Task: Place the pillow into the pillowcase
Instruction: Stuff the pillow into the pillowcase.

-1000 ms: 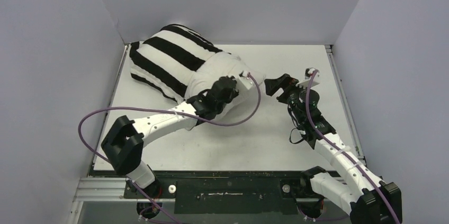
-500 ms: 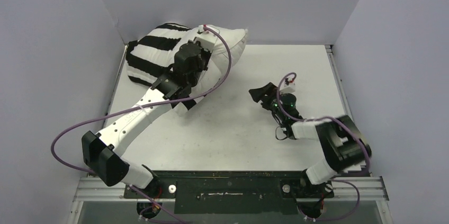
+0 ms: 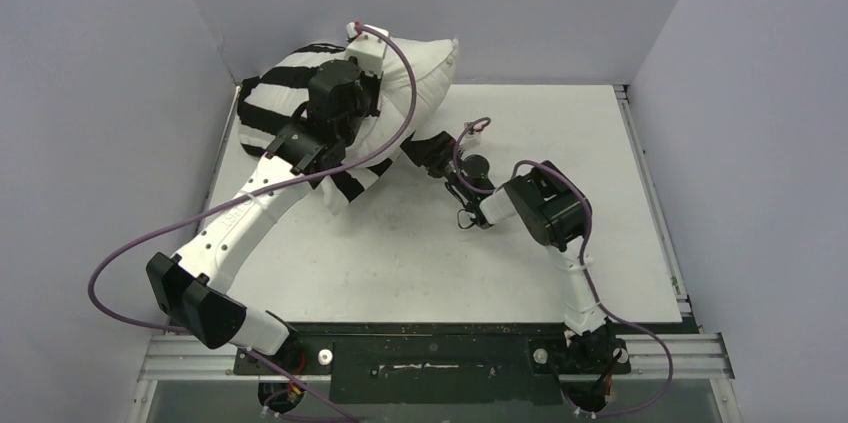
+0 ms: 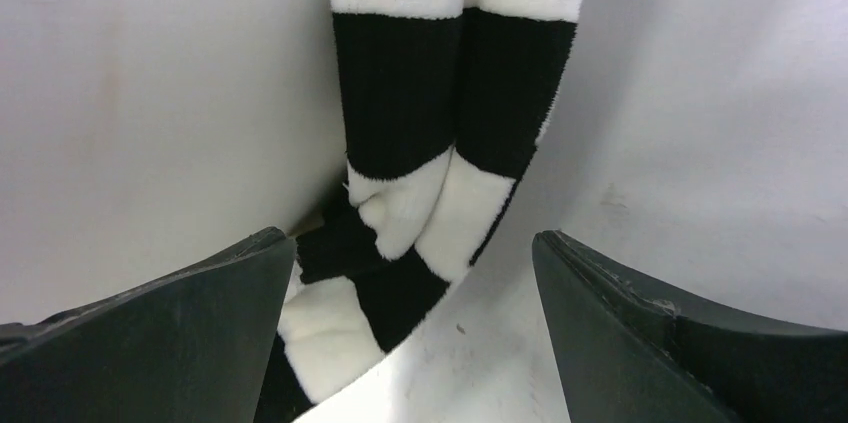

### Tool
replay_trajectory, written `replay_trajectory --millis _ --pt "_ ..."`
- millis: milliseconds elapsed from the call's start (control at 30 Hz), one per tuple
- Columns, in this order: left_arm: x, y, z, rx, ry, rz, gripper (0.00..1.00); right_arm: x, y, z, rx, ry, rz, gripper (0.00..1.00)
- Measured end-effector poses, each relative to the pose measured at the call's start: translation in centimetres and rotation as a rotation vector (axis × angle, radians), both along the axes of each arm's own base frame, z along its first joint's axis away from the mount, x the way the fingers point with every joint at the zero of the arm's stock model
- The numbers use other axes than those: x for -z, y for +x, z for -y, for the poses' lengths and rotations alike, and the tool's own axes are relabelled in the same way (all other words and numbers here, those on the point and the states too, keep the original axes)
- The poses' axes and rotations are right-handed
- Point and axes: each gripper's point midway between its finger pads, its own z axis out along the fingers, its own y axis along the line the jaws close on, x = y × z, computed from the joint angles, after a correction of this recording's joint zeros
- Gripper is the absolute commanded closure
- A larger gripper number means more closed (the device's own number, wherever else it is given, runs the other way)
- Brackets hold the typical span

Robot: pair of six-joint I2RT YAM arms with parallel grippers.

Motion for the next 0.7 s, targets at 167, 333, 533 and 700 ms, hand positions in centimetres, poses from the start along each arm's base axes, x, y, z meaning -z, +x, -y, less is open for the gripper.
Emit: replay_trajectory --millis 167,333,533,700 --pt "0.1 0.1 -0.1 0.006 -0.029 -0.015 1.0 0.9 2.0 -3.0 -0.024 0.045 -0.001 0.06" --pt "0.4 0.0 0.0 0.012 -0.044 -0.028 1.0 2.0 3.3 -5.1 -0.03 0.052 -0.016 0.43" --pt "0.6 -0.2 -0.8 -0.012 -0.051 -0.004 1.0 0.4 3.9 -5.9 -0.048 0.075 0.024 1.0" --pt "2.3 -0.4 -2.4 -0.06 -0.038 0.021 1.0 -2.5 1.7 -3.7 -0.077 0.0 0.049 1.0"
